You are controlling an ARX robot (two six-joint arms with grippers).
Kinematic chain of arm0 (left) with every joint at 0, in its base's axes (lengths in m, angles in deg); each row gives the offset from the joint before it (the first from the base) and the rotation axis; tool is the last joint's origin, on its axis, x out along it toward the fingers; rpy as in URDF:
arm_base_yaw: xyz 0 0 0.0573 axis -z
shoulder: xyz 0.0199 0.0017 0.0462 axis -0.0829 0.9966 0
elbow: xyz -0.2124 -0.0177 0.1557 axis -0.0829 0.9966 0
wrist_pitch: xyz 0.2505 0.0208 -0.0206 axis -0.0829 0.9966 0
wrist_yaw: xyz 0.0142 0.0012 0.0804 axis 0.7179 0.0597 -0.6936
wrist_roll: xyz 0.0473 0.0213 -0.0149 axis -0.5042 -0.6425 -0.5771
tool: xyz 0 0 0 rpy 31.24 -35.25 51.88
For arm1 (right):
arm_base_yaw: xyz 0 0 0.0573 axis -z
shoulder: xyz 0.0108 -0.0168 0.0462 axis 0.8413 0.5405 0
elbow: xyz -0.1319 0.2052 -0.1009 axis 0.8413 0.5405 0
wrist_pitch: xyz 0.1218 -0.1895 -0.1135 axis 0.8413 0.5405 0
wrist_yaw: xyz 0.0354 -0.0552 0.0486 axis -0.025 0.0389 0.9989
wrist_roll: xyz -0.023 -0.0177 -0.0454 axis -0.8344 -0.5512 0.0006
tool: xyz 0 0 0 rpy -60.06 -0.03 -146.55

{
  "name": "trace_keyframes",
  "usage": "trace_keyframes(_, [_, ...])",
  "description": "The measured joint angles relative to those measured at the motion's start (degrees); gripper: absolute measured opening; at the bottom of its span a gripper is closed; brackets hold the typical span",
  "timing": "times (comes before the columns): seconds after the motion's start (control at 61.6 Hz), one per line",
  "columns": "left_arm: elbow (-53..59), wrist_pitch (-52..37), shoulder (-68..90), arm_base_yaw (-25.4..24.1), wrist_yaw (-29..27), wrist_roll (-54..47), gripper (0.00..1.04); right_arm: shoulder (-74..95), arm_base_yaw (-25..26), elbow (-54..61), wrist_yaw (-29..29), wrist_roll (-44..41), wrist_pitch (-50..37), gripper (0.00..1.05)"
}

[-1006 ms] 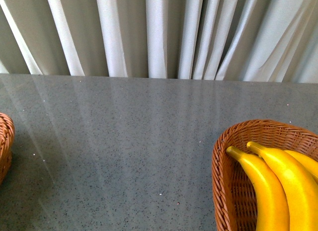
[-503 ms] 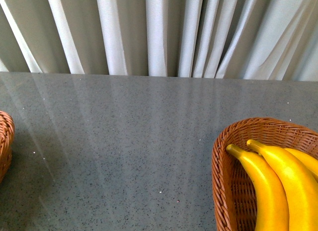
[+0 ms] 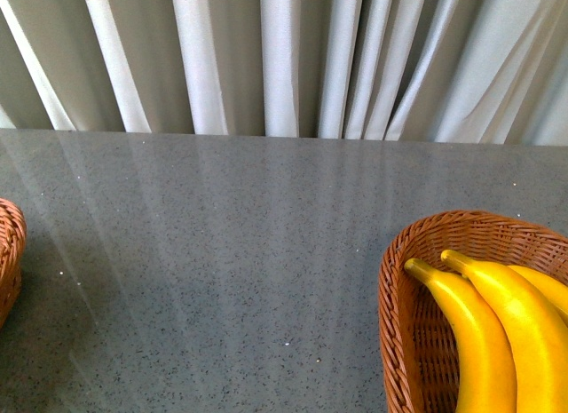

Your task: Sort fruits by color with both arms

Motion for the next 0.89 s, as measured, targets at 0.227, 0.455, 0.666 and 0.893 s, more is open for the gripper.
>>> trace_keyframes(0.227, [0.00, 0.00, 0.00, 0.00, 0.00, -0.02, 0.96, 0.00, 0.00, 0.00, 0.00, 0.00, 0.00, 0.96])
trace_keyframes(0.455, [0.00, 0.00, 0.00, 0.00, 0.00, 0.00, 0.96, 0.00, 0.00, 0.00, 0.00, 0.00, 0.00, 0.96])
trace_keyframes(0.666, [0.00, 0.00, 0.00, 0.00, 0.00, -0.02, 0.96, 0.00, 0.00, 0.00, 0.00, 0.00, 0.00, 0.96])
trace_keyframes(0.893, [0.00, 0.00, 0.00, 0.00, 0.00, -0.02, 0.96, 0.00, 0.00, 0.00, 0.00, 0.00, 0.00, 0.96])
